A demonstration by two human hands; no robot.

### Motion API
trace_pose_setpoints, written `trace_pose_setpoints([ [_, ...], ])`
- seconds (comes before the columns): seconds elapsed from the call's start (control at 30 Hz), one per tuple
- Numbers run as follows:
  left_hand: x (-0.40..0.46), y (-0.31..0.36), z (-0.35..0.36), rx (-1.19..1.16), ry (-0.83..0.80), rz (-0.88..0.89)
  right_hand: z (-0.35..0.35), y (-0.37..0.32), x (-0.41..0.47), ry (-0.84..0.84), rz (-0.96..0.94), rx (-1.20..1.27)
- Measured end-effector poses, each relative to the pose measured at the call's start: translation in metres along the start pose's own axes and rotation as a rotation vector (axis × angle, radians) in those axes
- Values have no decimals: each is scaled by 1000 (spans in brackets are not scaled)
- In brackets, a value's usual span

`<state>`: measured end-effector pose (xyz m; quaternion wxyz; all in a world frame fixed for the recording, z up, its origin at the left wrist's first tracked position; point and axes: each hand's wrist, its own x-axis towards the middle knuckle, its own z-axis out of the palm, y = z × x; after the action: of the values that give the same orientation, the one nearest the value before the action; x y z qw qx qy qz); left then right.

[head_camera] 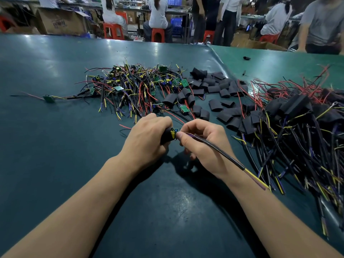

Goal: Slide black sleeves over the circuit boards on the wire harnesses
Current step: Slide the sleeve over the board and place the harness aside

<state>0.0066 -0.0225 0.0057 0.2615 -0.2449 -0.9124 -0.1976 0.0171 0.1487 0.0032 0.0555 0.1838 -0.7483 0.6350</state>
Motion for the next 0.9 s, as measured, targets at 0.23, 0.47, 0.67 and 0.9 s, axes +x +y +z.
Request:
trace_pose_setpoints([
  [0.23,2,1,-2,7,7,61,1,-6,-4,10,-38,-36],
  [0.47,1,-3,-2,44,-54,46,7,-5,-7,-14,-195,-249],
  [0.67,1,-2,2,-43,-59,-43,10,-5,-7,24,-299,-332],
  [0.9,4,6,4,-45,39,24,13,-5,-8,73,-333,-348],
])
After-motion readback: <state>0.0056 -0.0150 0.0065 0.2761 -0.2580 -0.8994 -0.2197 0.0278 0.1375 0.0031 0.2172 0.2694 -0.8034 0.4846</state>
